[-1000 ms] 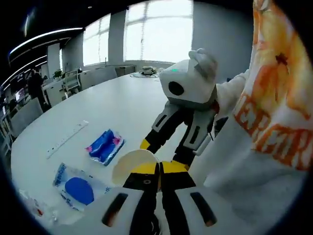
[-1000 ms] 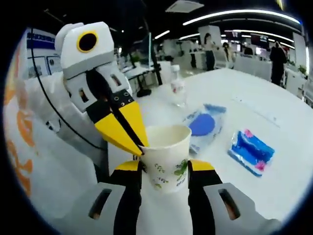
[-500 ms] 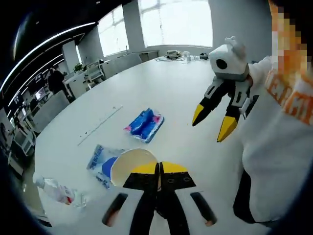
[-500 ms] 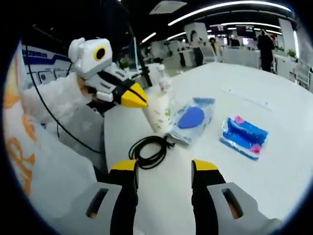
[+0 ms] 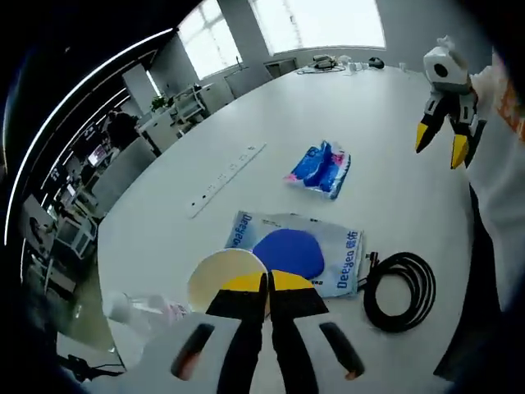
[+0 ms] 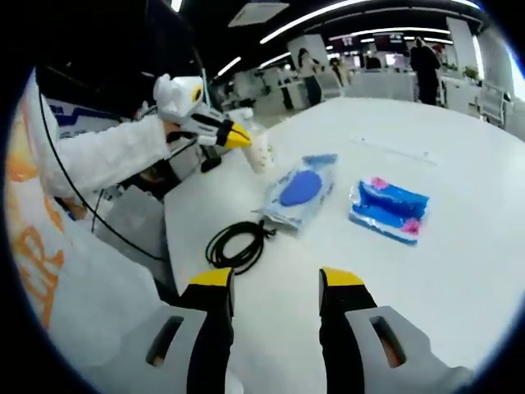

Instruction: Arrange the tabletop items into an orderly group along one side of the table until the central work area is clear of visible clutter.

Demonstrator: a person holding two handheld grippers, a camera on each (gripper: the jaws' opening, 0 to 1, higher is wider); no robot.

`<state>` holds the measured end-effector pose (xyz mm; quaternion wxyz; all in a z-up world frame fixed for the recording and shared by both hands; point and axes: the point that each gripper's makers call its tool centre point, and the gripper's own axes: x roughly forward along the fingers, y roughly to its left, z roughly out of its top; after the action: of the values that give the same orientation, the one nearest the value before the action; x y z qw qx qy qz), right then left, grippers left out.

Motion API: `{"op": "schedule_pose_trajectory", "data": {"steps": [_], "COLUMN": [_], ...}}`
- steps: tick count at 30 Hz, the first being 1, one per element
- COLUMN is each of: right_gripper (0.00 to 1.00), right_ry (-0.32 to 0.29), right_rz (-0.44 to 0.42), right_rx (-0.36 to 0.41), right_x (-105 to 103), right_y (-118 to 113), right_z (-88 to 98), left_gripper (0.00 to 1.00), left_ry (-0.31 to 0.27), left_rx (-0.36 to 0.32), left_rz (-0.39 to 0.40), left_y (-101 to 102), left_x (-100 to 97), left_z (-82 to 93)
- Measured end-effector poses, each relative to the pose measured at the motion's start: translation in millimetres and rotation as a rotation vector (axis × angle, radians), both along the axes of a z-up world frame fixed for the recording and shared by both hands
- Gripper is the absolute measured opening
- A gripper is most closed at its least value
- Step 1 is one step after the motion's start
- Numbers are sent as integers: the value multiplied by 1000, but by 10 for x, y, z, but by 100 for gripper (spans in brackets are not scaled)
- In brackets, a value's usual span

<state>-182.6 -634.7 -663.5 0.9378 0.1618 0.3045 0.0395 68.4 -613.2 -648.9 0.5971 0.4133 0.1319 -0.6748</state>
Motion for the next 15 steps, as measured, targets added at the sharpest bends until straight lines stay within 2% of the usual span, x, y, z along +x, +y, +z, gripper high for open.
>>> {"op": "schedule_pose_trajectory", "data": {"steps": [6,10,13,15], "right_gripper": [39,39,39,39], "right_ry": [15,29,41,49], "right_rz": [-21,-24,-26,-26], "right_rx": [7,12,19,23], "right_x": [1,15,34,47], "right_y": [-32,-36,-46,-50], "right_z": [-16,-40,-73,-90], "left_gripper": [0,0,0,0], "left_ry": [30,-4,46,49], "left_rx": [-16,-1,-18,-12], "left_rz": [25,9,46,48], "left_y": [-114,-161,-197,-208], "left_x": [105,226,298,326], "left_z": [-109,-195,-248,-299]}}
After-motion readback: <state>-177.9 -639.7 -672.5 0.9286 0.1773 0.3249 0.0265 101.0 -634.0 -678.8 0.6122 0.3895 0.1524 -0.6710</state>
